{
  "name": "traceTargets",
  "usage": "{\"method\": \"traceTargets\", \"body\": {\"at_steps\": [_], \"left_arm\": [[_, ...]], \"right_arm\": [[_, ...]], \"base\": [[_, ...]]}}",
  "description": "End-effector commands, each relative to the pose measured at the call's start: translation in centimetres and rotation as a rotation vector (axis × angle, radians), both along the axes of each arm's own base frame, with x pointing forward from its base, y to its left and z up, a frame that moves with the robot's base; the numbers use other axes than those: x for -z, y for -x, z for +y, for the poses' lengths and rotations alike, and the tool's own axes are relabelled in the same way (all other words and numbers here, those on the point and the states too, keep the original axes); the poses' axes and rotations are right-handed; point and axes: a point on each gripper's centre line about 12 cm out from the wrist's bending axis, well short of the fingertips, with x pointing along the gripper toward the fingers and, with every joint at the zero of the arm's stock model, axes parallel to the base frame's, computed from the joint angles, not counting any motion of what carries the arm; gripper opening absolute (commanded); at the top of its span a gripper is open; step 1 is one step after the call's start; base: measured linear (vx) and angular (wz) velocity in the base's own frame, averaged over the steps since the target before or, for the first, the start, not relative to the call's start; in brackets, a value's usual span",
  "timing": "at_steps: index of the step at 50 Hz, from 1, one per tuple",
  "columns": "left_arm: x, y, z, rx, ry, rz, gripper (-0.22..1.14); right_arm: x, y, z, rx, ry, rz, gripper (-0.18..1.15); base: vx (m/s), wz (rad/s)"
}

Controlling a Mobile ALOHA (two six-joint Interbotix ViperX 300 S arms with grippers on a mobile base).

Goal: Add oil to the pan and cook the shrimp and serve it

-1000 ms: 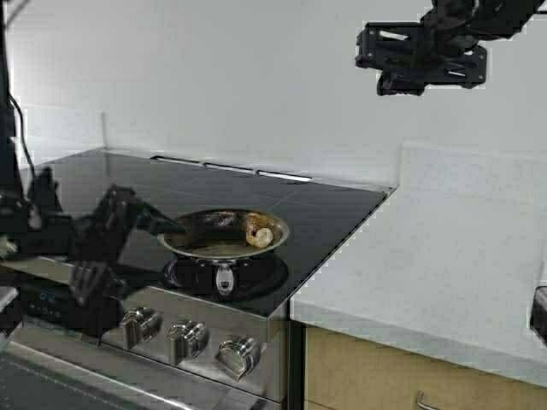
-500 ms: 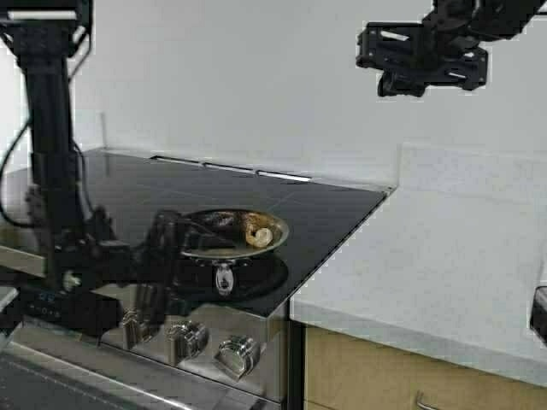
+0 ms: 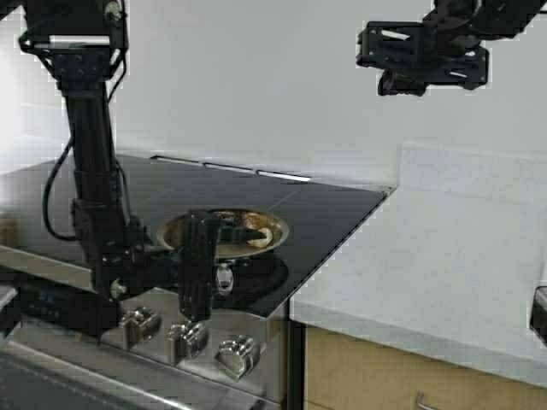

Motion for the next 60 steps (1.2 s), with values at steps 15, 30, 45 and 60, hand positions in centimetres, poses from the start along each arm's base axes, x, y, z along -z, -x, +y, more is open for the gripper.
{"method": "traceTargets", "body": {"at_steps": [15, 30, 45, 60], "left_arm": [[-1.1, 0.0, -0.1, -0.028, 0.088, 0.090, 0.33], [-2.7, 0.4, 1.0, -0.116, 0.095, 0.105, 0.08], [-5.1, 0.1, 0.9, -0.112, 0.119, 0.068, 0.03], [-7.6, 1.6, 1.4, -0.098, 0.161, 0.035, 0.03]], "right_arm": [[-1.6, -0.1, 0.1, 0.001, -0.023, -0.047, 0.06], [-1.7, 0.0, 0.0, 0.001, -0.024, -0.049, 0.06], [-2.3, 0.2, 0.0, -0.002, -0.031, -0.059, 0.06], [-2.8, 0.5, 0.0, -0.008, -0.035, -0.048, 0.06]], "base": [[0.00, 0.00], [0.00, 0.00], [0.00, 0.00], [0.00, 0.00]]}}
